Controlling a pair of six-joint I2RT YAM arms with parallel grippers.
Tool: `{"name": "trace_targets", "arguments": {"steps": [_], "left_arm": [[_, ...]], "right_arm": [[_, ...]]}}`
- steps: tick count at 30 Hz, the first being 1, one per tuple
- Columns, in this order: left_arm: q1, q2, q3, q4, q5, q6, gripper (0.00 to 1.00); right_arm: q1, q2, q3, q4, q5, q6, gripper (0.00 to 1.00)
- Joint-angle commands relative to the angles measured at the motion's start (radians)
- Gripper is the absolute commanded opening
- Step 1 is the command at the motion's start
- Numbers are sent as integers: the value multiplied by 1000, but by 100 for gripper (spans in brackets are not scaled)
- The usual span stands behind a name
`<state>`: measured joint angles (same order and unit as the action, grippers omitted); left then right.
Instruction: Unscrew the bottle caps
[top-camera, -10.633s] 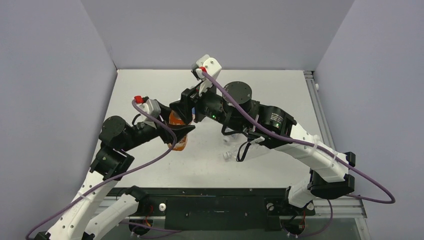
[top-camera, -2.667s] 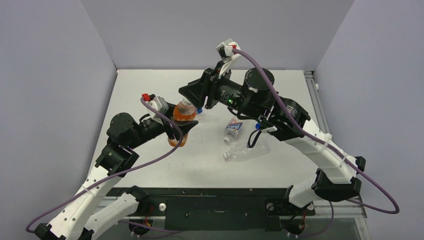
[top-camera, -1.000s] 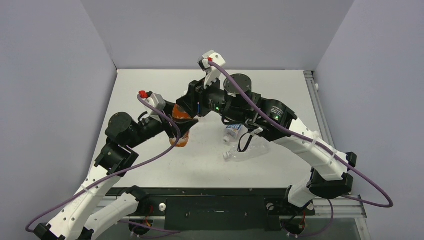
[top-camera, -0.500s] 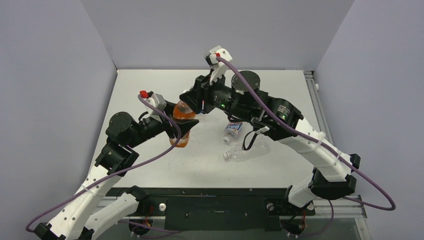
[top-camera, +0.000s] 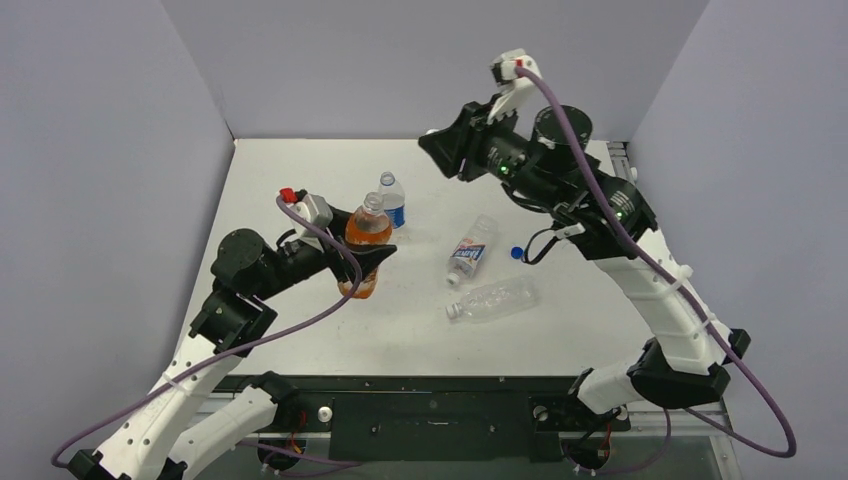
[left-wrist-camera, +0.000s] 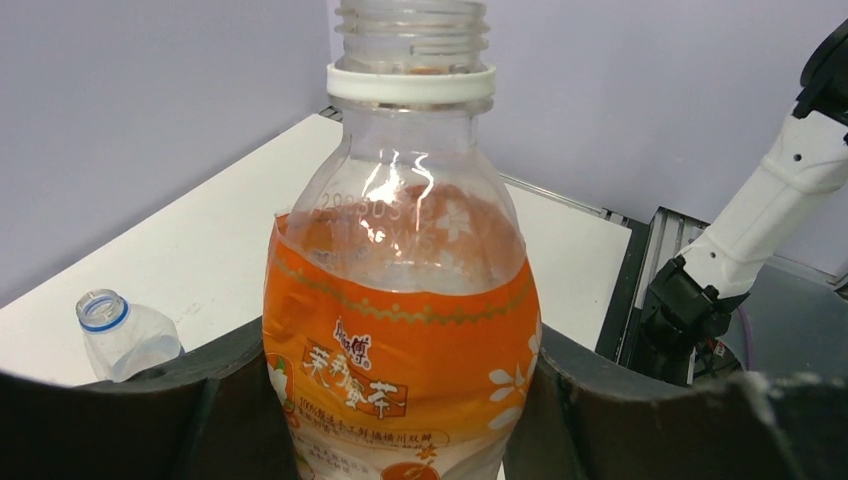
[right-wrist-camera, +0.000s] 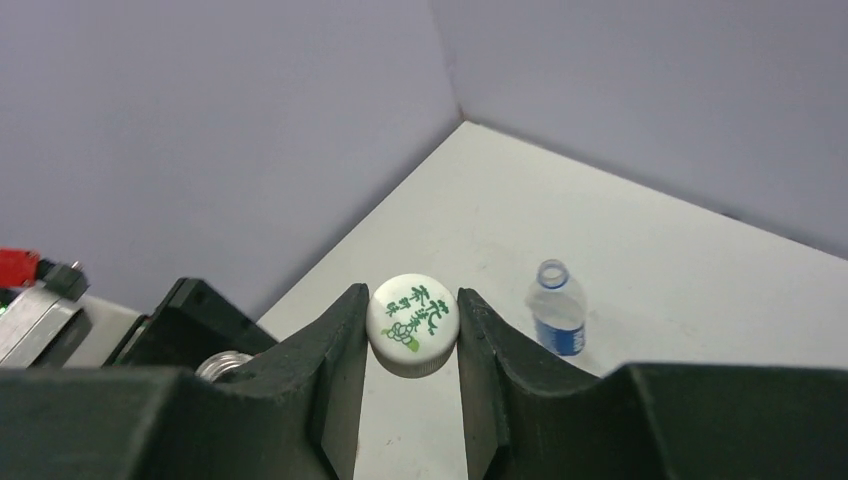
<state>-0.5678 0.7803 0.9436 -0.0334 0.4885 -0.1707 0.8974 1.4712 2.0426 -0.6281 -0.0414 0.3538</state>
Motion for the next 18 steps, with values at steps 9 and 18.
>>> {"name": "trace_targets", "arguments": {"steps": [9, 18], "left_arm": [[0, -38, -57, 40, 19, 40, 9], [0, -53, -67, 42, 53, 32, 10]], "right_arm": [[-467, -125, -555, 122, 224, 133, 6], [-621, 93, -796, 215, 293, 180, 5]]}}
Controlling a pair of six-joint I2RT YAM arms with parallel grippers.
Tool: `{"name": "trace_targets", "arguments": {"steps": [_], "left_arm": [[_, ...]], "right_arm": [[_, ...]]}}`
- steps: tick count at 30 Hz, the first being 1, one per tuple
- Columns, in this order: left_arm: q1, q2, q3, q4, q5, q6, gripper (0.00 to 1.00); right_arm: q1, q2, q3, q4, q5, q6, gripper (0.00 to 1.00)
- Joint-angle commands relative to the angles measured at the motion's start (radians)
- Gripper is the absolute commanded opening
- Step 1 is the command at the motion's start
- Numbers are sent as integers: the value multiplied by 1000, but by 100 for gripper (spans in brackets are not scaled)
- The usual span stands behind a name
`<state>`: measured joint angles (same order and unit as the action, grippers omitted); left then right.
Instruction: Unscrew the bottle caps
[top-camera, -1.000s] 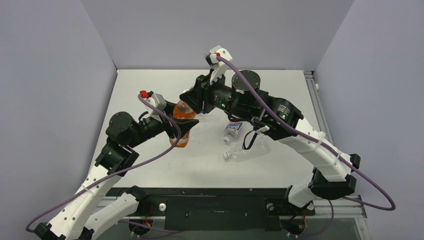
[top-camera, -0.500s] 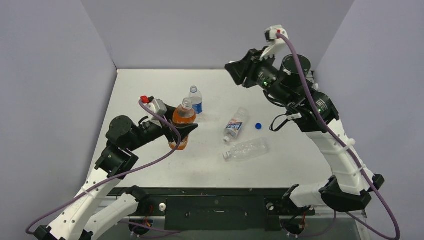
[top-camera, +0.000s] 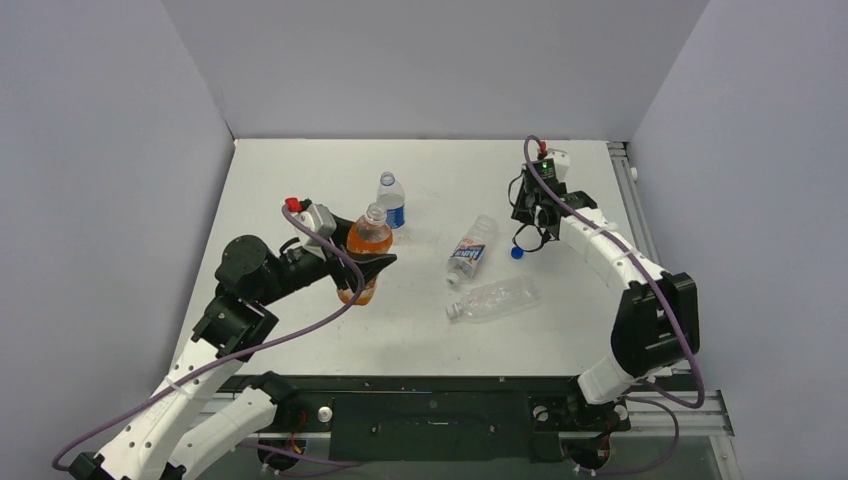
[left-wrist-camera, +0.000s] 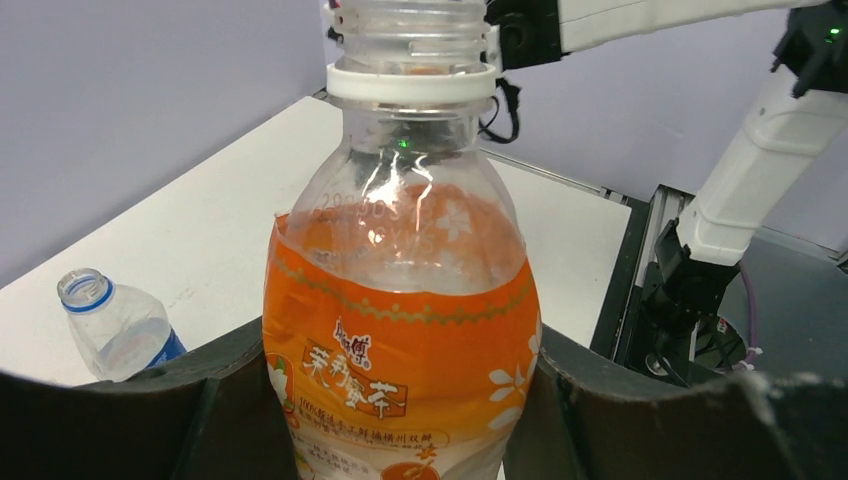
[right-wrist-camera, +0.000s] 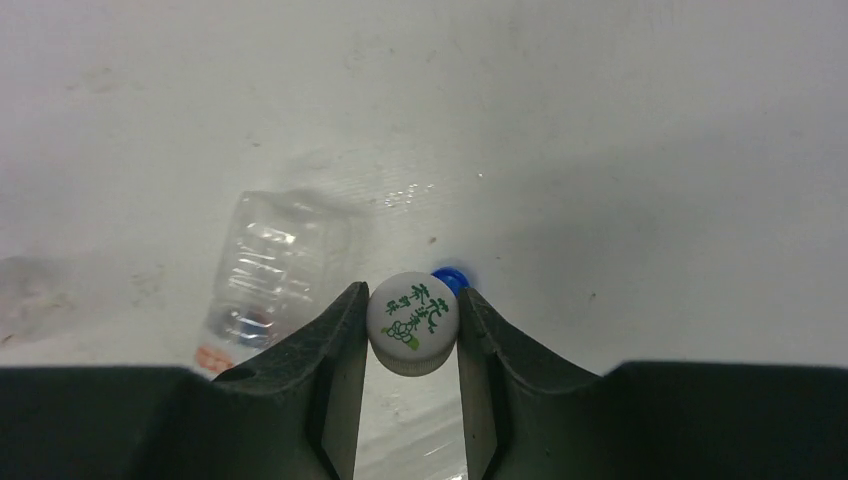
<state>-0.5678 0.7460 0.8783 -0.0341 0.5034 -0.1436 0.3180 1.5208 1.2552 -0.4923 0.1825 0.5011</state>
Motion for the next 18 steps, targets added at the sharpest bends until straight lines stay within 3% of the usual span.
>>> {"name": "trace_targets", "arguments": {"steps": [1, 6, 11, 18], "left_arm": [[0, -20, -3, 43, 40, 4, 10], [0, -16, -9, 49, 49, 4, 10], [1, -4, -12, 62, 55, 3, 10], [2, -3, -10, 66, 37, 9, 10]], "right_arm": [[-47, 62, -9, 81, 77, 32, 5], [-71, 201, 22, 82, 87, 29, 9], [-76, 319, 89, 70, 90, 33, 19], [-76, 363, 72, 79, 81, 58, 33]]}}
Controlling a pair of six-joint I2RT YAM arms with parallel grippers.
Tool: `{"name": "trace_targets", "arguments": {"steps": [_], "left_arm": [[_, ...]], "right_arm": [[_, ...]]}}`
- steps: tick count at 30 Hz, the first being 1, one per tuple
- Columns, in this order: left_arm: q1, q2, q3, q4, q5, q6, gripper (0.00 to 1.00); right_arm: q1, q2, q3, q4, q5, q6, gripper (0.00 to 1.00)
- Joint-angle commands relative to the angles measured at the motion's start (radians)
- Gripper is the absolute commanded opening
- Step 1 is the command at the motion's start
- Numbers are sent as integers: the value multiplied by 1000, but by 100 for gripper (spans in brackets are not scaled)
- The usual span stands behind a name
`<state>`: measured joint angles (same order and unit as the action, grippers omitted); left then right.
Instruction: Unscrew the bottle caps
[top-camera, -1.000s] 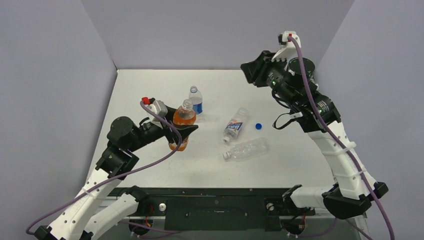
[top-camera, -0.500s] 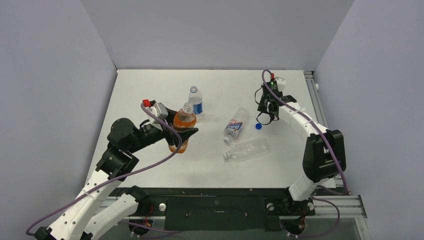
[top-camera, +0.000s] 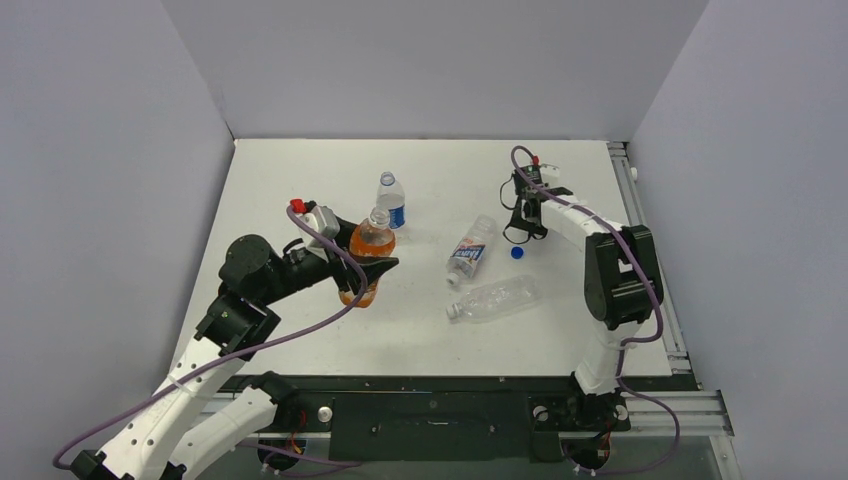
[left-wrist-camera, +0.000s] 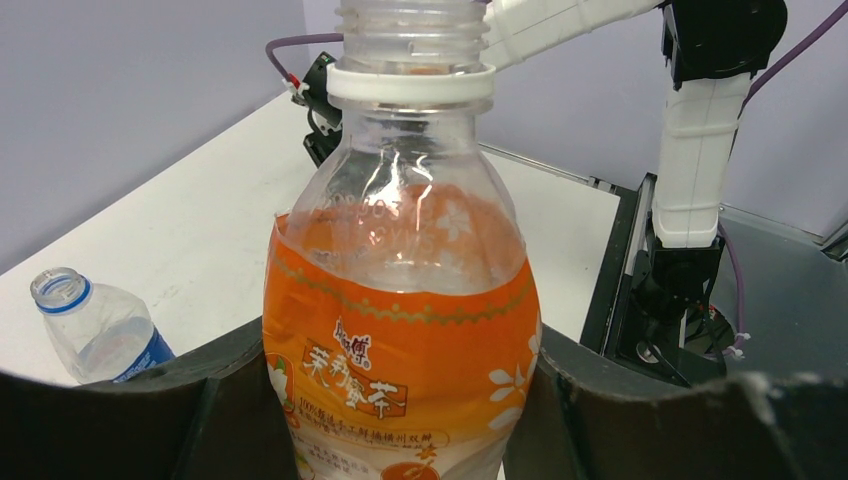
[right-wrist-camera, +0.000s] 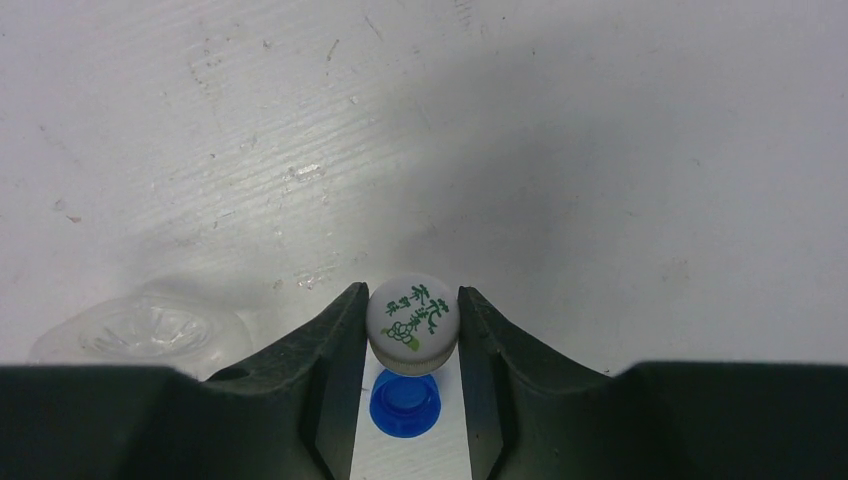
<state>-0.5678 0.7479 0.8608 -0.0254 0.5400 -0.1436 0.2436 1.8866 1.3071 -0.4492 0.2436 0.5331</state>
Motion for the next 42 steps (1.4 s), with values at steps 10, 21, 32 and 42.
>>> {"name": "trace_targets", "arguments": {"steps": [10, 21, 32, 42], "left_arm": [[2, -9, 4, 64, 6, 6, 10], [3, -1, -12, 90, -4, -11, 10], [3, -7, -23, 119, 1, -29, 9], [3, -14, -18, 109, 23, -20, 9]], "right_arm": [[1, -24, -20, 54, -22, 35, 58], [255, -428, 144, -39, -3, -18, 64], [605, -667, 235, 216, -378, -63, 82], [744, -553, 344, 190, -506, -98, 73]]}}
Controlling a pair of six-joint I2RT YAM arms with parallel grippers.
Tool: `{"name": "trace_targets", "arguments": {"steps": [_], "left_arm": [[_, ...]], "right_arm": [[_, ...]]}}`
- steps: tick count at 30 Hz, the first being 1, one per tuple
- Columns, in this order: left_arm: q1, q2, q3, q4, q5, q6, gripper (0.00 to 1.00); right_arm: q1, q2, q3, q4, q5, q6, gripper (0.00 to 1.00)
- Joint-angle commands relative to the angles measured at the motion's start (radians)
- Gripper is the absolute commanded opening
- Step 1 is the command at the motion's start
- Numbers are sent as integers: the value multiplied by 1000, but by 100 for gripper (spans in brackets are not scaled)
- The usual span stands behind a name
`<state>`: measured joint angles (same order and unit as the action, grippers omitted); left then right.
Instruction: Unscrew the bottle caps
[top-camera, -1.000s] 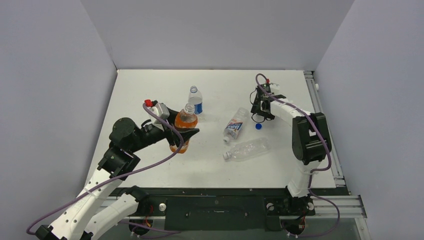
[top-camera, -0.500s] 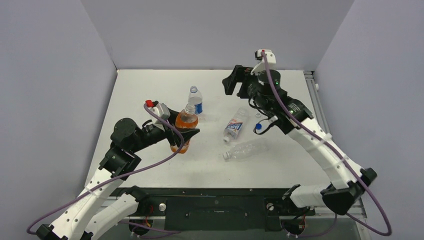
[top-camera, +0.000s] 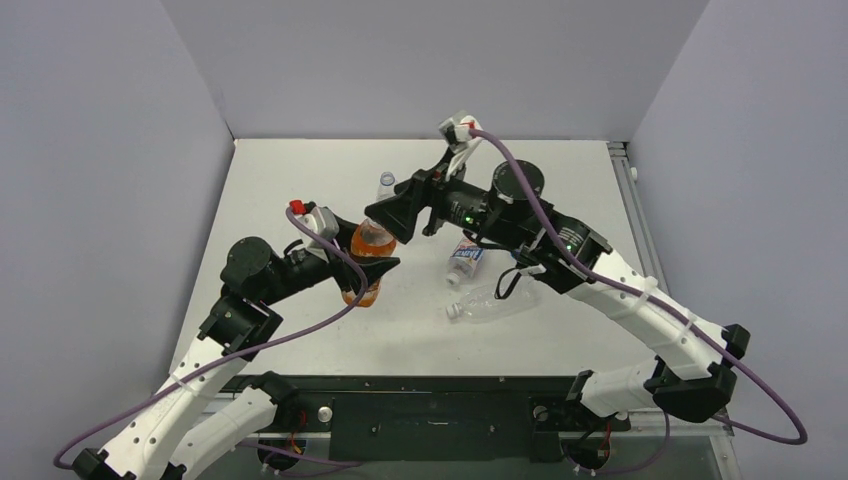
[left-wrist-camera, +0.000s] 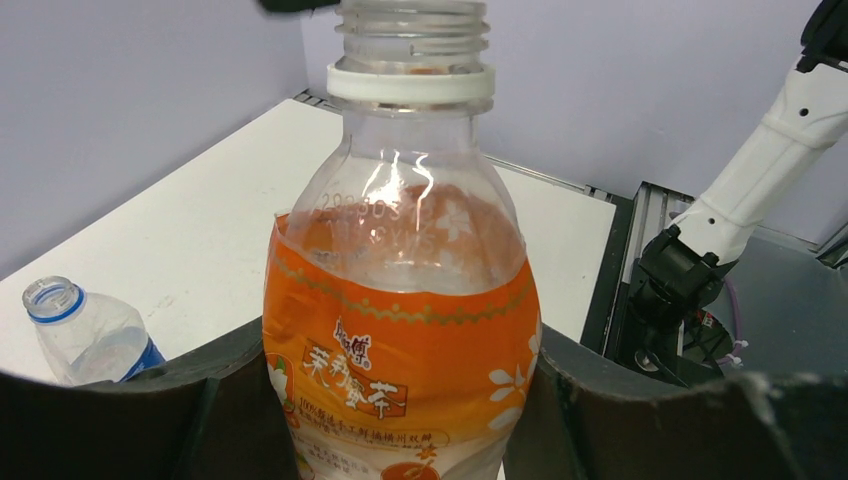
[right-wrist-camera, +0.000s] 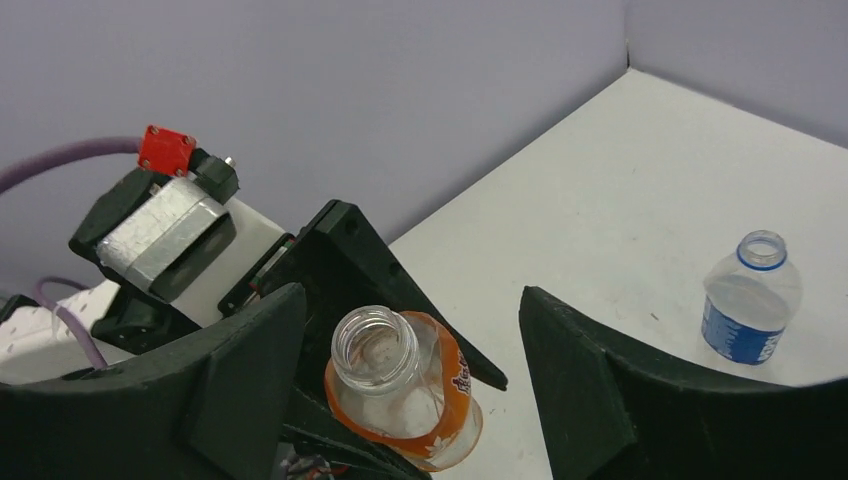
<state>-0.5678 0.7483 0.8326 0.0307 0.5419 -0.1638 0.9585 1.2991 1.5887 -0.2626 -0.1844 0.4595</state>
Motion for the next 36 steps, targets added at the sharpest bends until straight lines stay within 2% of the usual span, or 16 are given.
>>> {"name": "trace_targets", "arguments": {"steps": [1, 7, 9, 10, 11, 12, 13, 14, 16, 19, 22, 27, 30, 36], "left_arm": [[3, -14, 12, 51, 20, 1, 9], [3, -15, 17, 51, 15, 6, 9], [3, -15, 17, 48, 14, 6, 11], [3, -14, 18, 48, 10, 6, 13], [3, -15, 19, 45, 1, 6, 28], [3, -15, 22, 39, -7, 3, 50], [3, -17, 22, 36, -22, 1, 58], [3, -19, 24, 28, -29, 0, 74], [3, -27, 29, 4, -72, -9, 99], [3, -44, 44, -74, -169, -13, 97], [4, -77, 72, -222, -237, 18, 97], [7, -154, 95, -412, -401, 48, 96], [13, -182, 98, -456, -459, 56, 97], [17, -192, 120, -510, -454, 63, 97]], "right_arm": [[33, 39, 77, -1, -83, -31, 71], [60, 77, 116, -66, -80, -50, 47], [61, 81, 120, -76, -75, -53, 36], [61, 84, 122, -81, -71, -57, 28], [62, 87, 126, -91, -69, -60, 23], [62, 90, 128, -97, -62, -67, 15], [62, 92, 132, -110, -56, -71, 10], [62, 95, 134, -115, -41, -80, 1], [62, 103, 143, -137, -8, -102, 0], [63, 121, 143, -168, 63, -149, 0], [62, 157, 141, -186, 164, -237, 0], [53, 266, 111, -117, 313, -350, 0], [29, 318, 76, -14, 314, -357, 0], [13, 424, 42, 123, 284, -317, 0]]}}
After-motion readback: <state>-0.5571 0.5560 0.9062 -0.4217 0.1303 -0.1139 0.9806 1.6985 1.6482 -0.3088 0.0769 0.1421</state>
